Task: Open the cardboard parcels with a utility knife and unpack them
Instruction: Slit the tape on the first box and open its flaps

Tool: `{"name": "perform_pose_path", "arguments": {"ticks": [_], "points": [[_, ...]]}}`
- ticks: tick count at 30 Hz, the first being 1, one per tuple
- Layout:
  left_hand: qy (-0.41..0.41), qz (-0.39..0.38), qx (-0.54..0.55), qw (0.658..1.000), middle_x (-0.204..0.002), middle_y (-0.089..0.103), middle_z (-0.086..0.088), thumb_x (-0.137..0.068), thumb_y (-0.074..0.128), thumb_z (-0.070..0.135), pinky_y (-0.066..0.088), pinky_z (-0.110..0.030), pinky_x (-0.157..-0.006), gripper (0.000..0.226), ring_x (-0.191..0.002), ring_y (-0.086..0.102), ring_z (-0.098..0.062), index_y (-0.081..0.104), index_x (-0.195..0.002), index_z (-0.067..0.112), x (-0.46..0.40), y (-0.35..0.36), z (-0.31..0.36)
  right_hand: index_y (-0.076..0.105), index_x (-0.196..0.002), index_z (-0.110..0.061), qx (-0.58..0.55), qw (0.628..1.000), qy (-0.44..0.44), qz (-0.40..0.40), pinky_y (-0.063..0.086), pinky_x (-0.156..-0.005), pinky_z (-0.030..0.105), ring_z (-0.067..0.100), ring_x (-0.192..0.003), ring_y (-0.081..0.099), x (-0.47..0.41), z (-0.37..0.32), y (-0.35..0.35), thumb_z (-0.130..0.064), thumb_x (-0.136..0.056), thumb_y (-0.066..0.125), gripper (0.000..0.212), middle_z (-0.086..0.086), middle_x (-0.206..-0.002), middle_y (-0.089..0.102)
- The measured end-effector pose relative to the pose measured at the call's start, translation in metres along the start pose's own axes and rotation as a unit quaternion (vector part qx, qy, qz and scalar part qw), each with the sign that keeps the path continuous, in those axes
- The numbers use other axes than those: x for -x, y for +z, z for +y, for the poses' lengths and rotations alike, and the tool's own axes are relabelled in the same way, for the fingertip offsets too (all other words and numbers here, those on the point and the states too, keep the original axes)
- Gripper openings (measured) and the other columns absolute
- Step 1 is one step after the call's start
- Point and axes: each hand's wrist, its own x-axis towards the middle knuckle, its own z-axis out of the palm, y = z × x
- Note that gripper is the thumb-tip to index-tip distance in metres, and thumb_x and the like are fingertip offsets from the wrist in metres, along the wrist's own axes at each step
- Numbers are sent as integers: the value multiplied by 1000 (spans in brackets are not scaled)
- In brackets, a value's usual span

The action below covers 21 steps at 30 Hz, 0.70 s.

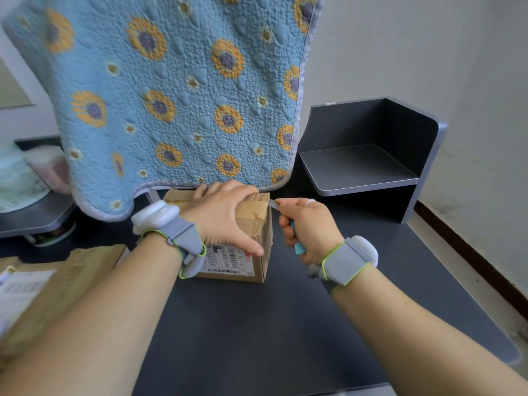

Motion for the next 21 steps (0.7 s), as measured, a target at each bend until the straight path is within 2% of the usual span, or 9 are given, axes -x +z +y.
{"name": "perform_pose_path", "arguments": {"ticks": [7,13,17,21], "points": [[0,8,1,1000,-138,30,12,-33,59,78,17,-40,-110,118,-126,27,-17,25,-138,37,0,2,-1,58,-85,-12,-6,1000,3,13,28,-30,12,4,-27,34,9,4,2,-3,-92,43,19,1,-49,46],[-20,9,-4,1000,-138,31,11,-31,57,80,17,-48,-111,119,-128,28,-18,25,-138,38,-2,3,1,57,-84,-14,10,1000,-6,25,26,-30,12,4,-29,33,6,3,8,-4,-92,42,20,1,-50,46],[-16,10,-3,1000,-136,31,11,-31,58,80,18,-44,-110,119,-126,28,-18,25,-138,38,0,3,0,59,-84,-15,31,999,-15,30,28,-31,14,5,-30,34,12,4,6,-5,-92,43,20,-4,-43,48],[-13,12,1,1000,-136,30,11,-31,59,79,18,-43,-109,119,-125,28,-18,24,-138,39,0,4,-1,59,-89,-15,50,998,-18,33,29,-32,15,6,-33,35,17,4,5,-7,-93,44,18,-1,-50,49]]}}
